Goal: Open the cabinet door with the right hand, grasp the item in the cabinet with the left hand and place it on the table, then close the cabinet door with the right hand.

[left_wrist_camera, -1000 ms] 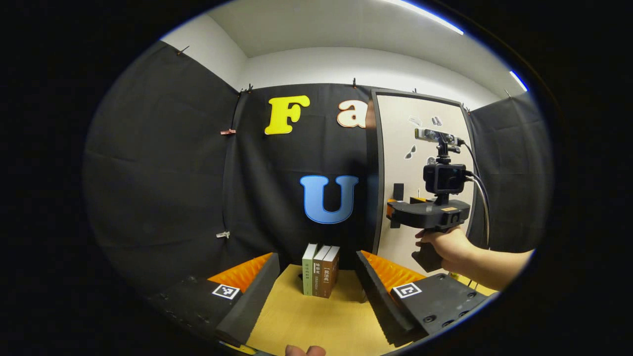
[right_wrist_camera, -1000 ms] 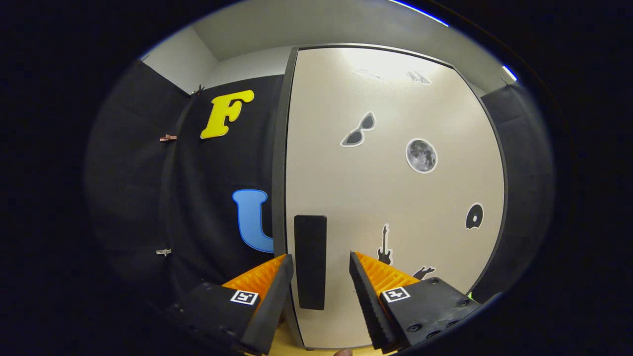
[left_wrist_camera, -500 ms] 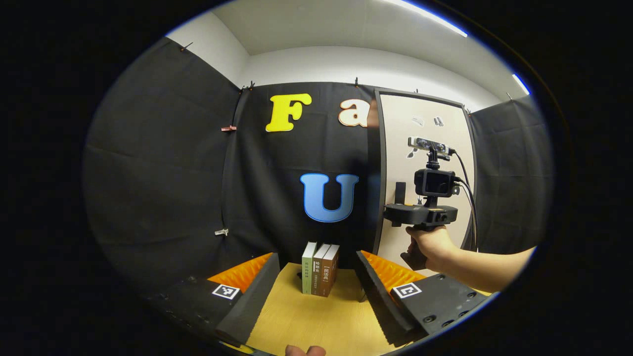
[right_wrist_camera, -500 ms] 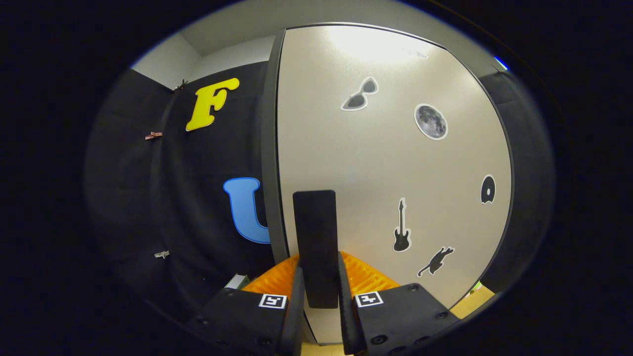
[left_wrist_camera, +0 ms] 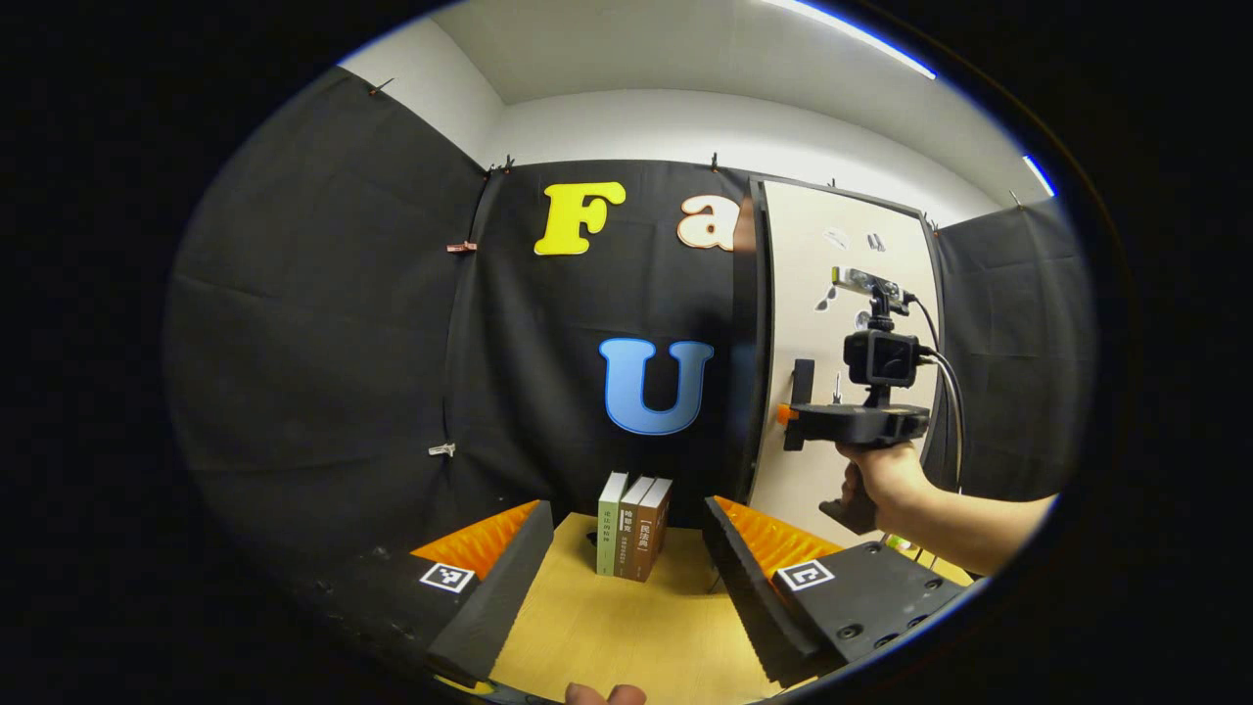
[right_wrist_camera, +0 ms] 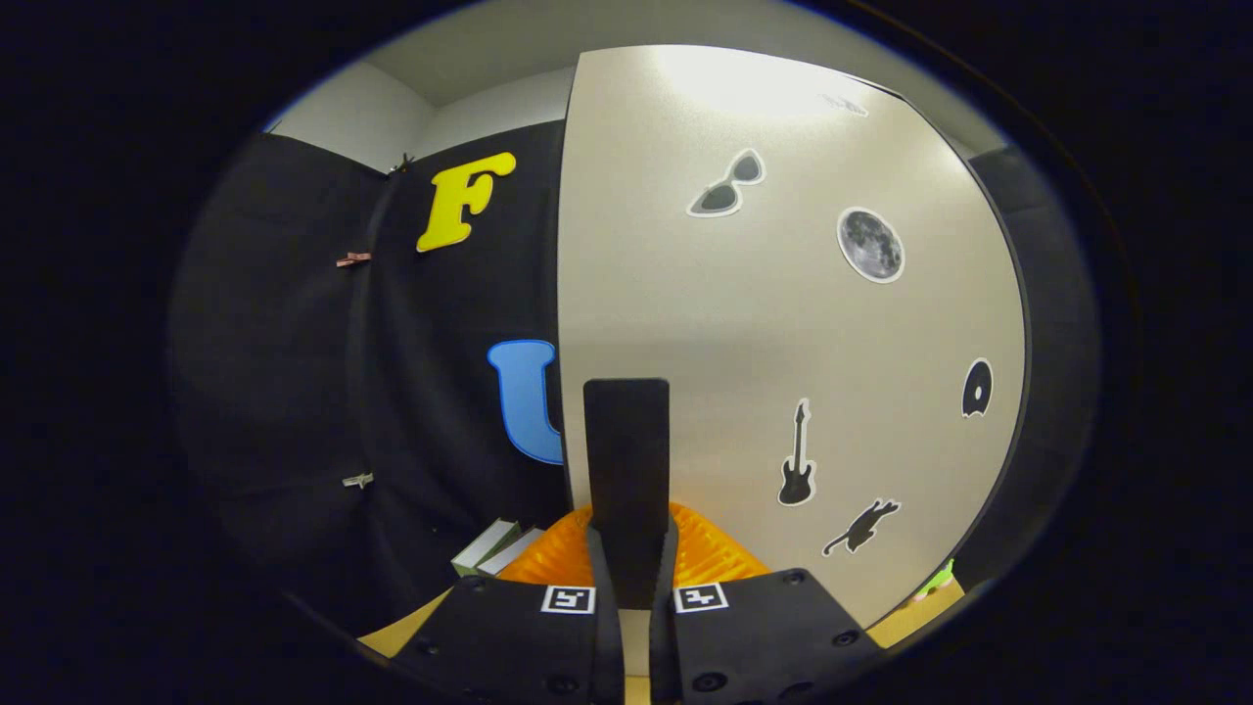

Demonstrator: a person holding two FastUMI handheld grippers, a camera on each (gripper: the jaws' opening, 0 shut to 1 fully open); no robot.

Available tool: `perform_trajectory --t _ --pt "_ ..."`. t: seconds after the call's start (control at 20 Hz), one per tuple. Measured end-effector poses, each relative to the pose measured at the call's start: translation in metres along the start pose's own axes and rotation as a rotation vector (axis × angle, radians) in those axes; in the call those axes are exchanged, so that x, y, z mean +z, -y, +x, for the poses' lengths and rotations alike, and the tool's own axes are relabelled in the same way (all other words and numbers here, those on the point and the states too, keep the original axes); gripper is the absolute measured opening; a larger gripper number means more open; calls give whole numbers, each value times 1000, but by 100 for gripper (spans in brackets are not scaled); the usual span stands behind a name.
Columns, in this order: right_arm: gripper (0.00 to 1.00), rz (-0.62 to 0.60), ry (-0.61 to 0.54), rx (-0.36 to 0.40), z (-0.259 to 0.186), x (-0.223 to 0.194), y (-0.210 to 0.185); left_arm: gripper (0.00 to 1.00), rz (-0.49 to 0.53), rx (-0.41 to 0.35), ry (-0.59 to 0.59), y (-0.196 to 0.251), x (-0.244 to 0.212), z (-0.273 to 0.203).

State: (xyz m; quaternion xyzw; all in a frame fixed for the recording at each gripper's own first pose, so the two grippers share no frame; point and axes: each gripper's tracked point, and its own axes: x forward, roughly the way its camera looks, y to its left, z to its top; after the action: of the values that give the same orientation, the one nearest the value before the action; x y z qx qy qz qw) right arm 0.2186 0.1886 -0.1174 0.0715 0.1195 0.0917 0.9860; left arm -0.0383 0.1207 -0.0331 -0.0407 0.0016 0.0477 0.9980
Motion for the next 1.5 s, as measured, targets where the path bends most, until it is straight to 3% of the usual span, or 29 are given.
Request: perform_trajectory --t 0.3,1.0,1.2,1.5 --pt "14 30 -6 92 -24 1 7 96 8 -40 9 25 2 -5" --pt "14 -21 25 135 -65 8 43 96 27 -204 -2 123 4 38" --pt "13 -42 31 100 -72 10 59 96 17 -263 -12 164 3 63" --pt "16 -34 73 -61 -77 17 92 93 50 -320 -40 227 -3 115"
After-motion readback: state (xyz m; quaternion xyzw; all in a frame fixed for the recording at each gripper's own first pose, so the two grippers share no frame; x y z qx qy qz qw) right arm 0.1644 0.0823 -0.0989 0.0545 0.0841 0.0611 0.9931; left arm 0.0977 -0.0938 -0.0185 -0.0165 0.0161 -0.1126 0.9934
